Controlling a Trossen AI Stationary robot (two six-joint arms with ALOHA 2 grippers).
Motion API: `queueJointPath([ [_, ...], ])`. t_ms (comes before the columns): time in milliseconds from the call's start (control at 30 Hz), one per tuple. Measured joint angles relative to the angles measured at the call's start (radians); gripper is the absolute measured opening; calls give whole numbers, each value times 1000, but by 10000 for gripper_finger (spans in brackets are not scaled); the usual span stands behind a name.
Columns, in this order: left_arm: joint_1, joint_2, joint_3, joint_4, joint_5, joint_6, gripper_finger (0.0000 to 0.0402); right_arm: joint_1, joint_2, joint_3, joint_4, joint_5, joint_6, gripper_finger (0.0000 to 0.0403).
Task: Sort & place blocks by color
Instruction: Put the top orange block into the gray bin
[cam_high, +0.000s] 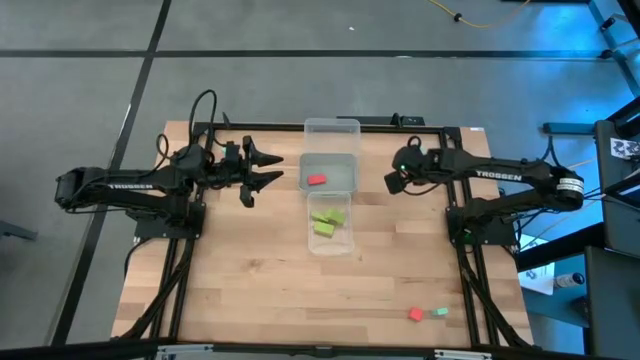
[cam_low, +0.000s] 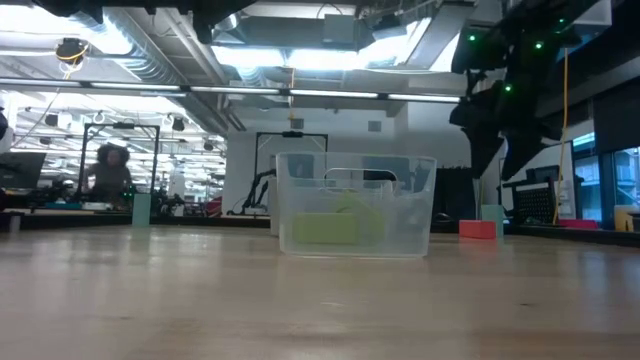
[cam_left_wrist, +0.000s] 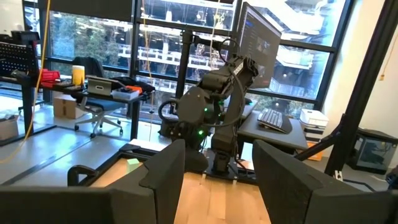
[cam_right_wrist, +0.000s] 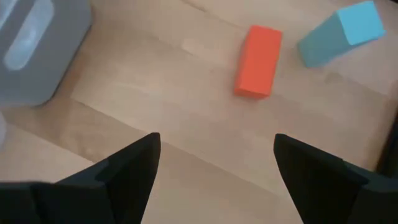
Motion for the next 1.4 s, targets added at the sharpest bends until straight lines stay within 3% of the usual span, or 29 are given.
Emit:
queueJointPath([
  [500, 0, 0, 0, 0, 0, -2, 180, -107, -107, -19, 33, 18, -79, 316],
  [1033, 0, 0, 0, 0, -2, 0, 180, -281, -76, -22, 110, -9, -114, 316],
  [1200, 0, 0, 0, 0, -7, 0, 180, -282, -36, -144, 271, -80, -49, 316],
  [1400, 0, 0, 0, 0, -23, 0, 180, -289, -4, -266, 418, -49, -6, 316],
])
